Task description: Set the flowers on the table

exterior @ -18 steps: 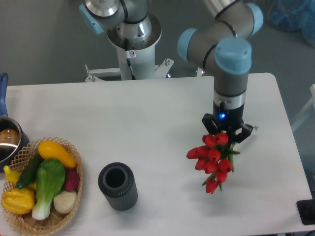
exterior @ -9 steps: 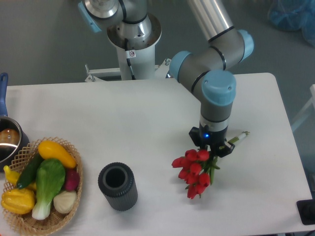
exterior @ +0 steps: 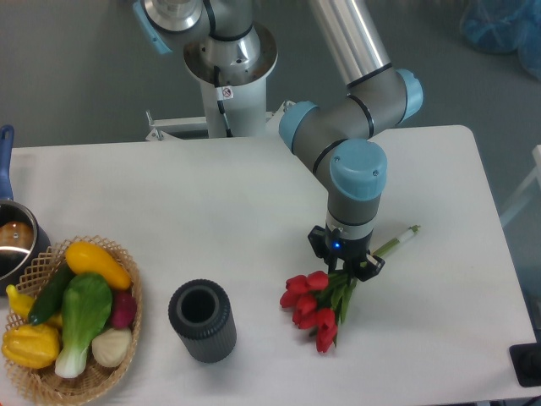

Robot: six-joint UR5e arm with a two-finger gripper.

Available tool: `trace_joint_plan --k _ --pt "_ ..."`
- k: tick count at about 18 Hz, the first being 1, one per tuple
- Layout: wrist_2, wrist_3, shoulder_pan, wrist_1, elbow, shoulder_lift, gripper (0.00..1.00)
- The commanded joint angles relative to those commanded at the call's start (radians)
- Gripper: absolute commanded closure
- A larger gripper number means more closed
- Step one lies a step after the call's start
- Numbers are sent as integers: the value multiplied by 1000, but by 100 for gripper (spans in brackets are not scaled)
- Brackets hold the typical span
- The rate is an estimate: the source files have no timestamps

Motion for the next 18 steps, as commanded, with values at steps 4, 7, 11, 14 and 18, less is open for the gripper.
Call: trace_joint_plan --k 4,7,11,14,18 --pt "3 0 5 -2 20 6 7" --pt "-2 0 29 0 28 41 0" --pt "-76 -61 54 -3 83 81 0" --pt "-120 -89 93 -32 113 97 0" --pt "-196 -28 155 -63 114 127 0"
